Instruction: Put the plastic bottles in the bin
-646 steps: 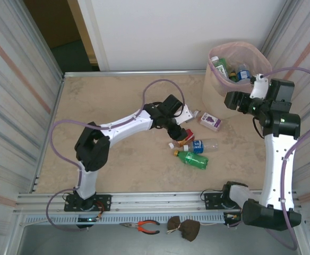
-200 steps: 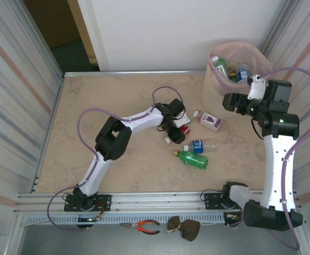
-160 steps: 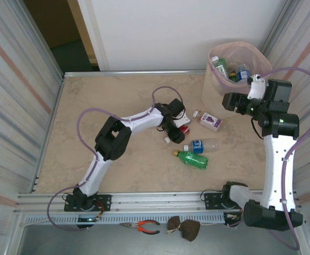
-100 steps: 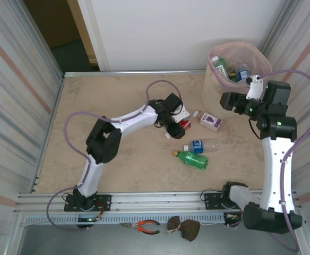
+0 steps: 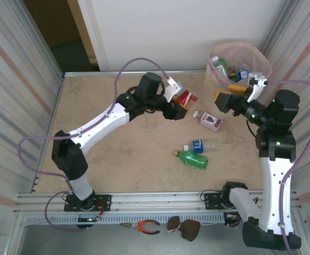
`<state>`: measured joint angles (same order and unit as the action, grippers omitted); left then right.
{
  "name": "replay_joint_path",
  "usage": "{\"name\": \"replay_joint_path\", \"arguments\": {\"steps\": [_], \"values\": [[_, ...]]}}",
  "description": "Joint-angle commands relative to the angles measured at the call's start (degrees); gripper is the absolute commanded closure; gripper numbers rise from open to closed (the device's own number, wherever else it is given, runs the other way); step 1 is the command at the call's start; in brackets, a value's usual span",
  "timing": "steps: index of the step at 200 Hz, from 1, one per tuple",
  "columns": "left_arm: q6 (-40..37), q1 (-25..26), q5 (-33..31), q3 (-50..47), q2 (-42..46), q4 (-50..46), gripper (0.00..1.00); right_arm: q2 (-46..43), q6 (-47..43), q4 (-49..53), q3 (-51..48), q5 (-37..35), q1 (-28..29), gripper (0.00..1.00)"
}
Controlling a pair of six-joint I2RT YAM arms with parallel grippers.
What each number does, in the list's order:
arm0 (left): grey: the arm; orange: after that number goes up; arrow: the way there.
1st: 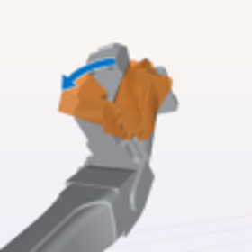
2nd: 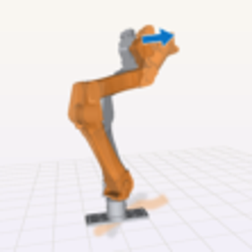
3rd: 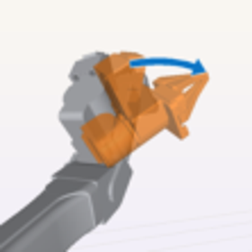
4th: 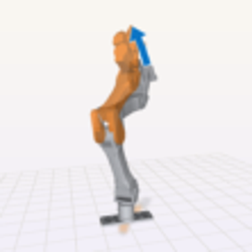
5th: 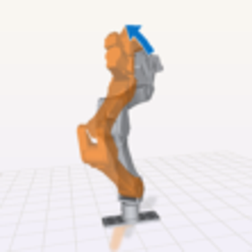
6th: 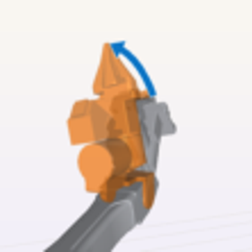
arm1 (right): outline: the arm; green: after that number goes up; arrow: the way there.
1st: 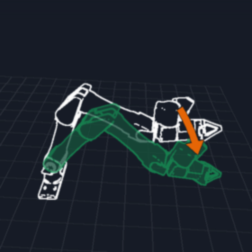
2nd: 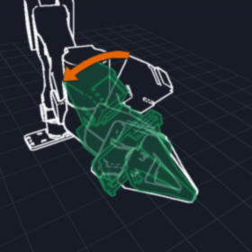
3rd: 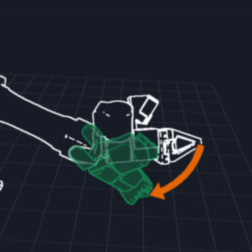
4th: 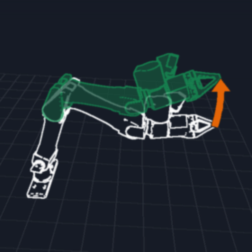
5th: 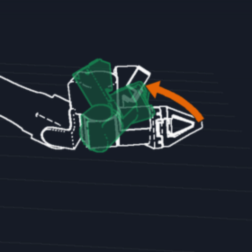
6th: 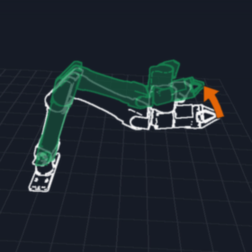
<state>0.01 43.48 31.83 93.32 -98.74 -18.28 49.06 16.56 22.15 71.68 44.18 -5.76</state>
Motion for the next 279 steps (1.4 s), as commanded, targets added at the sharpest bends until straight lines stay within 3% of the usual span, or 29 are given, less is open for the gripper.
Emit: {"name": "replay_joint_path", "arguments": {"steps": [1, 25, 81, 162, 214, 279], "values": [[3.3, -0.1, 9.5, -1.2, 4.6, 8.4, 0.39, -1.2, 3.2, -7.8, 0.6, 7.2, 1.9, 0.18], [6.2, 0.0, 15.1, -4.2, 8.4, 17.5, 0.40, -2.1, 3.3, -10.6, 1.7, 7.7, 5.6, 0.15], [11.8, 1.2, 20.8, -9.1, 15.0, 34.2, 0.41, -1.5, 3.1, -15.6, 5.4, 9.1, 14.3, 0.09], [6.6, 7.3, 21.4, -6.1, 17.7, 34.0, 0.38, 1.7, 1.3, -18.5, 6.8, 9.5, 24.0, 0.09], [6.0, 8.7, 19.8, -5.2, 17.5, 33.4, 0.38, 2.6, -2.1, -16.8, 6.3, 10.4, 27.1, 0.22], [6.1, 8.8, 18.3, -5.7, 17.8, 34.4, 0.36, 2.5, -3.3, -16.6, 6.3, 10.8, 28.9, 0.30]]}}
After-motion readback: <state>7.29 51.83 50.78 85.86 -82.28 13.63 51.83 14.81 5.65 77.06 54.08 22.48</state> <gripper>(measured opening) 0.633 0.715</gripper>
